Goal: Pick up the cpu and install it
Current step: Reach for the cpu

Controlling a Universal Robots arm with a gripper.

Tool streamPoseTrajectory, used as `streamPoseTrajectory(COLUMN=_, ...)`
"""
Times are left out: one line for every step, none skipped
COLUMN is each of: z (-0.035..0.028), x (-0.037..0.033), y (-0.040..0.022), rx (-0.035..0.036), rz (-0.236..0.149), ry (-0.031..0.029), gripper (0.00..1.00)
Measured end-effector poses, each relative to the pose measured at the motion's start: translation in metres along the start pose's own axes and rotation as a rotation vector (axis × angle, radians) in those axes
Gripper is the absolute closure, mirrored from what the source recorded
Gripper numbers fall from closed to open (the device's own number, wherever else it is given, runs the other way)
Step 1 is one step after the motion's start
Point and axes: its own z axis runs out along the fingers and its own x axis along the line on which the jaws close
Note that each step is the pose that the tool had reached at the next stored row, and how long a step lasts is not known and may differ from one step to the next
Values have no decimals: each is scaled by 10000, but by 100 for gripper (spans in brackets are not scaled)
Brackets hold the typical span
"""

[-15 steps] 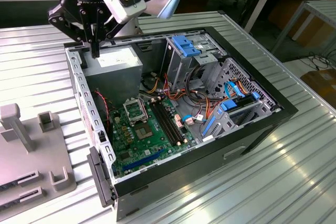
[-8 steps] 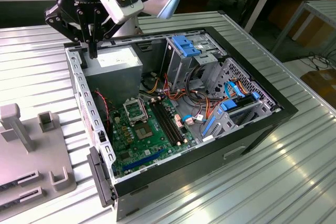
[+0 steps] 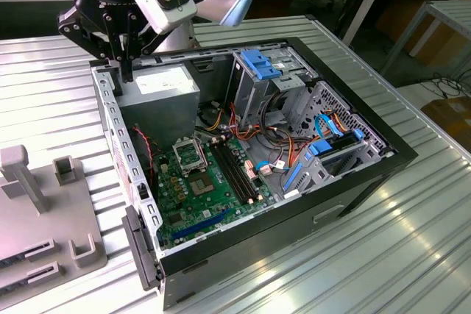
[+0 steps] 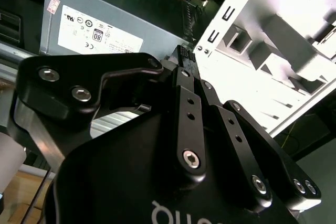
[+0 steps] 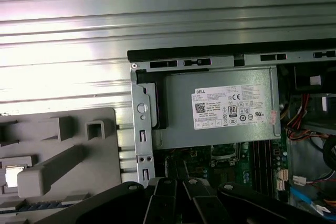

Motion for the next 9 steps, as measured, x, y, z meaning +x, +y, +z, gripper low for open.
streamPoseTrajectory(z=0, x=11, y=-1, rx=0, rz=1, ry=0, gripper=89)
streamPoseTrajectory(z=0, x=21, y=-1, rx=0, rz=0, ry=0, gripper=89)
streamPoseTrajectory(z=0, x=43, y=-3, rx=-1, rz=1, ry=-1, gripper=89)
streamPoseTrajectory(z=-1, x=60, y=-4, rx=-1, rz=1, ry=0, gripper=89)
streamPoseTrajectory(z=-1, x=70, y=-5, rx=-1, rz=1, ry=0, gripper=89)
streamPoseTrajectory(z=-1, x=76, y=-5, rx=-1, rz=1, ry=0, gripper=89)
streamPoseTrajectory(z=-1, x=87, y=-6, rx=-1, rz=1, ry=0, gripper=89)
streamPoseTrajectory(z=-1, x=94, y=-7, rx=-1, rz=0, ry=0, gripper=89)
streamPoseTrajectory(z=-2, x=112, y=-8, rx=-1, rz=0, ry=0, gripper=89)
